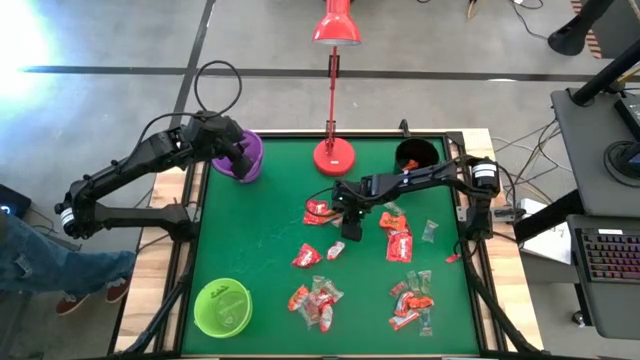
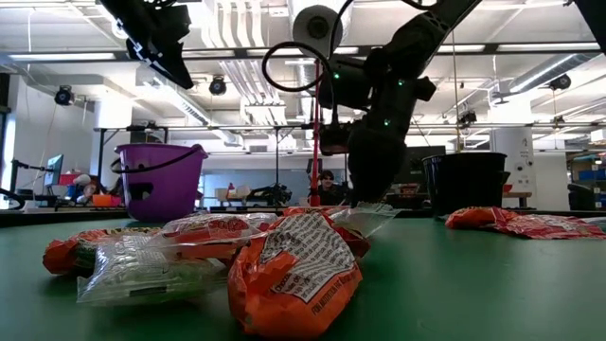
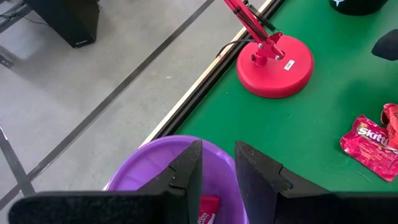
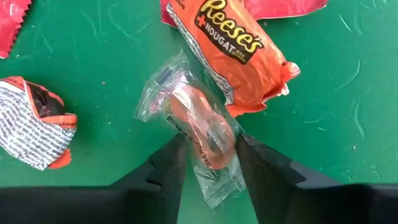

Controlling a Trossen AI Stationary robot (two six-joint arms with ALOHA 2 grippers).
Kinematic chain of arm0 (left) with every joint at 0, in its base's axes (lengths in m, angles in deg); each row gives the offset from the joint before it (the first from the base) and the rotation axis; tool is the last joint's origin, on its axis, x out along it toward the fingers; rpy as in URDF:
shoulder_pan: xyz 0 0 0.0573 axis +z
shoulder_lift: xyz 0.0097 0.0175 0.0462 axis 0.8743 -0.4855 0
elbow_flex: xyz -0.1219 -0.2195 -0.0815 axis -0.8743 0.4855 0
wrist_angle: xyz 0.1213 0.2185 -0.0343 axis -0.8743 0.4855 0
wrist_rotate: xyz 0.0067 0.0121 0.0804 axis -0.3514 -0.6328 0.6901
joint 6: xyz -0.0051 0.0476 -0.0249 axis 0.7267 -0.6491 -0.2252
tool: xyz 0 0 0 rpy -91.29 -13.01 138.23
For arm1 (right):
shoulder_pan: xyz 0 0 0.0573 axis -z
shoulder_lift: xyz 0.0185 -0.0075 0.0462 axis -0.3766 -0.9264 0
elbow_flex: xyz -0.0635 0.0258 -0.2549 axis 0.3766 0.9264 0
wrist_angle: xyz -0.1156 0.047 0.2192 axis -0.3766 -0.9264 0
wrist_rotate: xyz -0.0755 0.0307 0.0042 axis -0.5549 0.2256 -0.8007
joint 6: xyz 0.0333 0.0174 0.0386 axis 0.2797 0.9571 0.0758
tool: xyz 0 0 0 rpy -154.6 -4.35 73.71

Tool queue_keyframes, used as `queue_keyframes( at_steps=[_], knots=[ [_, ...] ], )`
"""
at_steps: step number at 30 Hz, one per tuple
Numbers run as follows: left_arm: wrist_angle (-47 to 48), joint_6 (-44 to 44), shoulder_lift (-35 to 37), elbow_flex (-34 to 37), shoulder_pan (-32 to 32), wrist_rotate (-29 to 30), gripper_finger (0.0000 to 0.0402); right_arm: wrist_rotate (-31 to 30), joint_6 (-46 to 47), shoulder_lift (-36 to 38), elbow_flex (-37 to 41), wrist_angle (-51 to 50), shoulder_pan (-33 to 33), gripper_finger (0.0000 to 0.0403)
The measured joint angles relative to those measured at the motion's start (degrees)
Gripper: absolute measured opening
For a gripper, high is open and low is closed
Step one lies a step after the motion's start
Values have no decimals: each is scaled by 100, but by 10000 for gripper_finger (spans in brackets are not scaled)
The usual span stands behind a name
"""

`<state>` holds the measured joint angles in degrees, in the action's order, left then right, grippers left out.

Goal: Sort candy
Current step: Put the orange gummy into the light green bucket

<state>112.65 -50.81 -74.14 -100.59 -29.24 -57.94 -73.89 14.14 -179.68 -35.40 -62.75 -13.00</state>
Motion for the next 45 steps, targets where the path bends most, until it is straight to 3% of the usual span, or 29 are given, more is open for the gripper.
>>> queue_keyframes(
  at_steps=[9,21,29,37,45],
  knots=[
    [104,2,0,0,-2,2,76,19,116,38,0,-158,0,18],
    [332,-22,0,0,-1,-38,76,18,644,502,-419,-388,-140,13],
    [265,-241,-17,0,-2,-1553,76,1,1087,605,-1566,-250,-177,13],
    [-40,-44,-142,0,-12,-2352,102,-680,1451,606,-2609,126,-165,13],
    [-772,-515,-327,0,-298,-3403,118,-1083,1446,614,-2907,443,-99,13]
  ],
)
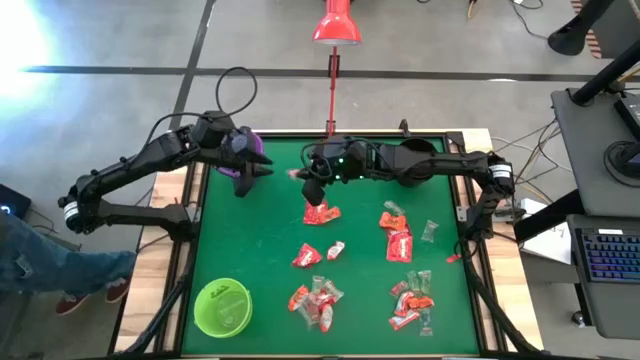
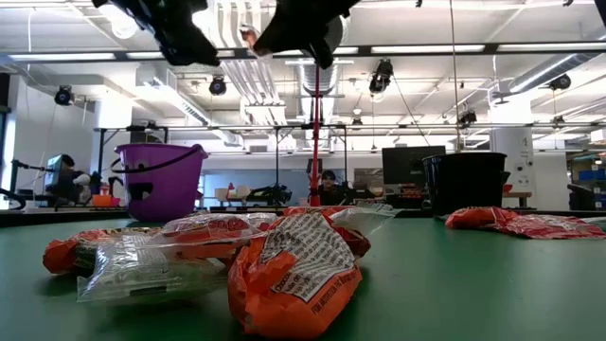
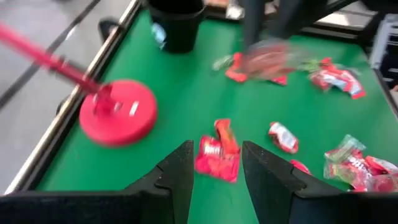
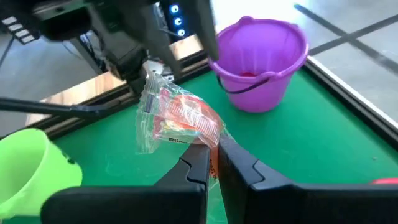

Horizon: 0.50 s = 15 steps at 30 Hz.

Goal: Sort candy
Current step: Put the orange gummy into the light green bucket

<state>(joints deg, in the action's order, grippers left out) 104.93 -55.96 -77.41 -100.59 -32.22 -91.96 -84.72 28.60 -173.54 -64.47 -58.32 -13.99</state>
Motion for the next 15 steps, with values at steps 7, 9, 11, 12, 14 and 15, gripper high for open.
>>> queue_keyframes(
  at_steps=[7,9,11,12,14,15],
  knots=[
    [-602,-62,-90,0,-182,-13,119,-104,150,-7,2,47,47,13],
    [-703,-53,-138,0,-182,-14,119,-101,150,-7,2,41,42,13],
    [-731,-13,-198,0,-182,-28,119,-101,155,-7,2,36,45,13],
    [-759,37,-231,0,-182,-100,119,-99,156,-7,2,38,49,13],
    [-829,137,-316,0,-182,-383,119,-100,156,-7,2,61,51,13],
    [-872,165,-355,0,-182,-507,119,-99,155,-7,2,60,51,13]
  ],
)
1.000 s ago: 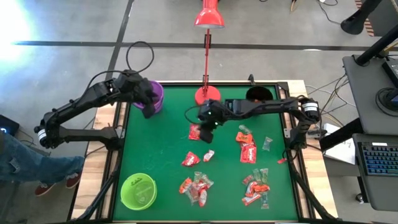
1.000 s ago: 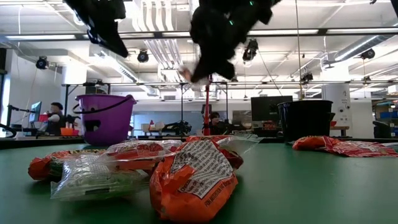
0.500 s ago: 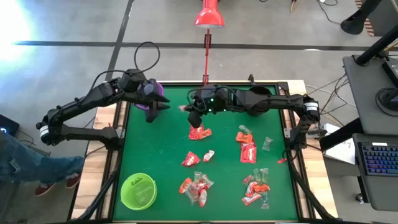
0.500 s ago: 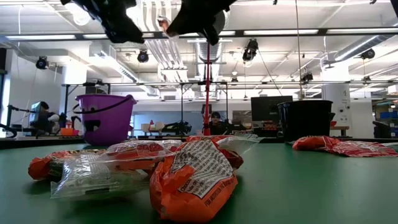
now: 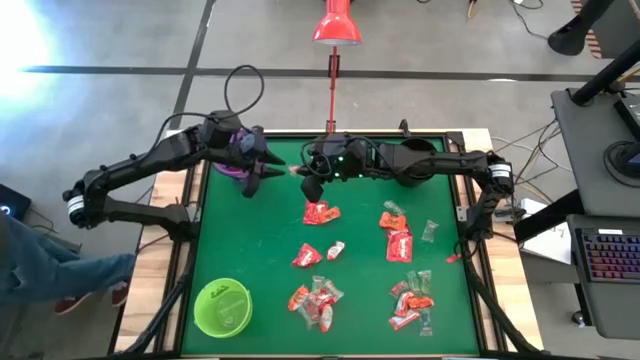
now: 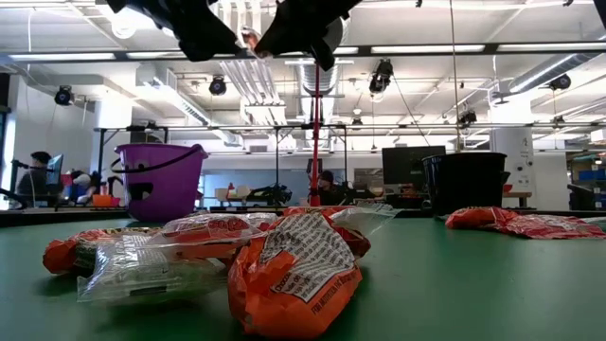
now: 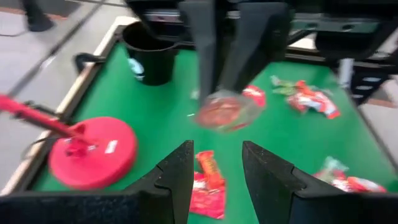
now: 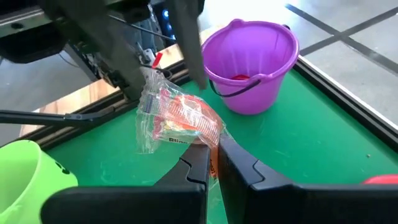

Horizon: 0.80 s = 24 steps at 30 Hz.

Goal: Sort candy
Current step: Put the orange gummy into the light green bucket

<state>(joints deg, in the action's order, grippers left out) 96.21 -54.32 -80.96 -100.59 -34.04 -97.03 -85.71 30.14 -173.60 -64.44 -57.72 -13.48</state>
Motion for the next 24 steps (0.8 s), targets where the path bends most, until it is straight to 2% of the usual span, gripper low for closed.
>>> queue_keyframes(
  at_steps=[9,15,24],
  knots=[
    [-294,32,-313,0,-13,-167,119,19,0,0,0,-2,0,13],
    [-527,15,-418,0,-5,-578,119,42,-3,0,0,-1,0,13],
    [-623,-56,-435,0,-4,-628,119,42,0,2,0,-2,0,13]
  ],
)
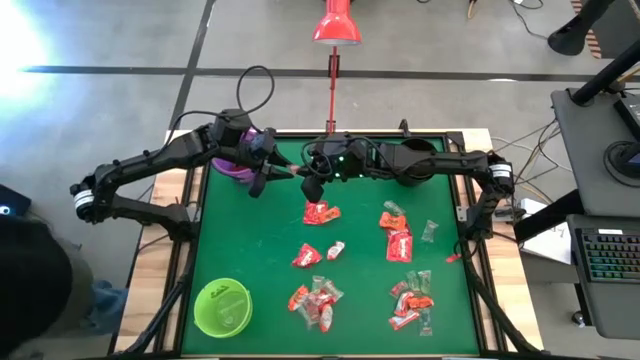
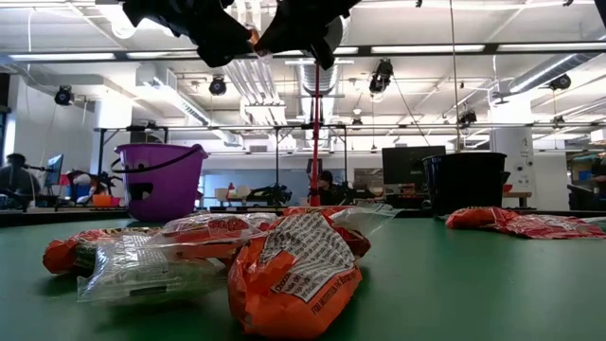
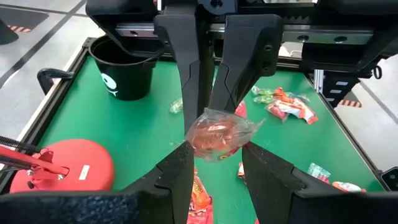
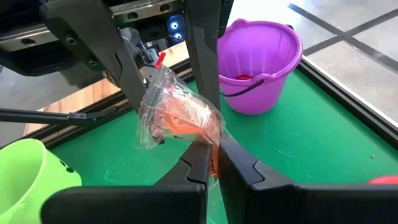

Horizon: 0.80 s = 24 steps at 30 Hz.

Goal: Sort candy
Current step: Put the orange gummy into the light green bucket

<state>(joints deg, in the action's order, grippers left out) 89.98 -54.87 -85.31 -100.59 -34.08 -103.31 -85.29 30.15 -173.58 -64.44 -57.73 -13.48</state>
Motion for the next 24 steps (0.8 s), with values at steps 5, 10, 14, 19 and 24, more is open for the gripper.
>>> queue_keyframes(
  at_steps=[5,10,14,19,24],
  knots=[
    [-12,-1,29,0,-3,0,119,-1,10,0,0,14,0,13],
    [-85,-2,31,0,-4,1,100,-1,1,1,0,12,0,13],
    [-230,-1,31,0,-4,6,62,10,6,7,0,10,0,13],
    [-261,-2,21,2,-4,91,13,20,9,7,0,-6,0,13],
    [-267,-2,20,2,-4,131,5,14,2,7,0,-10,0,13]
  ],
)
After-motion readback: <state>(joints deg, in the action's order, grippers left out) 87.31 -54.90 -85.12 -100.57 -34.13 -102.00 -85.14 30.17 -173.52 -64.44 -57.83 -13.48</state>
